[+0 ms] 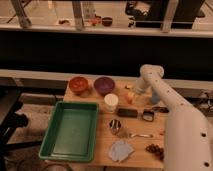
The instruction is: Place apple in table surface
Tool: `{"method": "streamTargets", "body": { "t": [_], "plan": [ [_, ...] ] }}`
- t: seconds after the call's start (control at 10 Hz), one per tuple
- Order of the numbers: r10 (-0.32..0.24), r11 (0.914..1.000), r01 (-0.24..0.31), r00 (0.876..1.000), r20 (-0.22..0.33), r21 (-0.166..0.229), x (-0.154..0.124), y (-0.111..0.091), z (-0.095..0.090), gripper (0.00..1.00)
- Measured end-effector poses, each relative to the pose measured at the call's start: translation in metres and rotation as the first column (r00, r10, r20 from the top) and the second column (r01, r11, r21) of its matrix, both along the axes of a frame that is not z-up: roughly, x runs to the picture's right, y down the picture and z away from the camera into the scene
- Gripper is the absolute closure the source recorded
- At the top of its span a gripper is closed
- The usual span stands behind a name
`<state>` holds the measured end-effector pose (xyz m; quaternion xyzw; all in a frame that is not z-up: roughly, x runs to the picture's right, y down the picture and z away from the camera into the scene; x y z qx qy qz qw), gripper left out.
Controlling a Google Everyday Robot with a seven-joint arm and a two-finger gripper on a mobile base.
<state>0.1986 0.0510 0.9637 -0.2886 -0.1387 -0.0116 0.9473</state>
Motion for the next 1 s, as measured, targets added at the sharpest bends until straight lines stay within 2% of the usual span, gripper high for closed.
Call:
{"method": "streamTargets", "body": {
  "t": [0.2,0.4,1.0],
  "plan": [
    [-0.006,1.0,0.006,1.0,0.002,0.001,-0.002,-0.001,-0.001,0.74],
    [0.002,0.9998,-0.002,1.0,-0.001,0.018,-0.003,-0.005,-0.005,0.74],
    [0.024,0.9947,-0.024,1.0,-0.004,0.1,-0.002,-0.028,-0.032,0.74]
  ]
}}
